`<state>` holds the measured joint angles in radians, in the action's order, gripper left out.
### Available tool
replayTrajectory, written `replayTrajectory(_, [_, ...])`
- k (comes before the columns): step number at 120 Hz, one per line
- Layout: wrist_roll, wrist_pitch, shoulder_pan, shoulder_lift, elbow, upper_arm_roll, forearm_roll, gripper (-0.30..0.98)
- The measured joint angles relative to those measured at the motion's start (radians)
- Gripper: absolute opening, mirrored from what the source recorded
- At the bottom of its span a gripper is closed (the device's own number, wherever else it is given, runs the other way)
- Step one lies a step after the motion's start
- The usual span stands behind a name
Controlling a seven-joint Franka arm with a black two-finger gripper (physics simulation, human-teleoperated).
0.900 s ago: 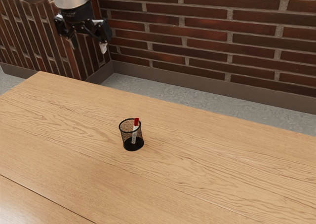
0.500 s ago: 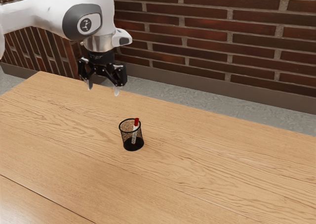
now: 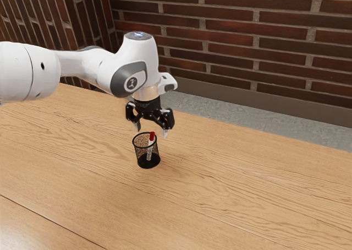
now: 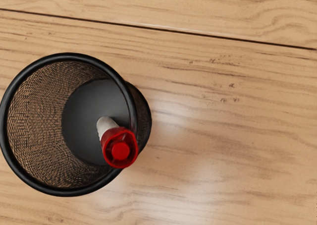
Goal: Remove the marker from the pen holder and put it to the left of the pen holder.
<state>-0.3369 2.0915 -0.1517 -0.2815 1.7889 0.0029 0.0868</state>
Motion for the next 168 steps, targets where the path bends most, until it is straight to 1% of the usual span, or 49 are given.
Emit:
replayTrajectory(24, [0.037, 0.068, 0.023, -0.058, -0.014, 0.016, -0.011, 0.69])
replayTrajectory(51, [0.083, 0.11, 0.031, -0.099, -0.029, 0.028, -0.014, 0.69])
replayTrajectory(93, [0.133, 0.174, 0.032, -0.102, 0.012, 0.031, -0.049, 0.68])
replayTrajectory(97, [0.136, 0.176, 0.032, -0.101, 0.014, 0.031, -0.05, 0.63])
replayTrajectory(114, [0.147, 0.171, 0.033, -0.088, 0.015, 0.038, -0.046, 0.26])
replayTrajectory(126, [0.154, 0.167, 0.032, -0.086, 0.014, 0.039, -0.044, 0.1])
replayTrajectory(146, [0.152, 0.163, 0.033, -0.082, 0.017, 0.04, -0.031, -0.04])
replayTrajectory(168, [0.141, 0.153, 0.033, 0.019, 0.085, 0.061, -0.017, -0.08])
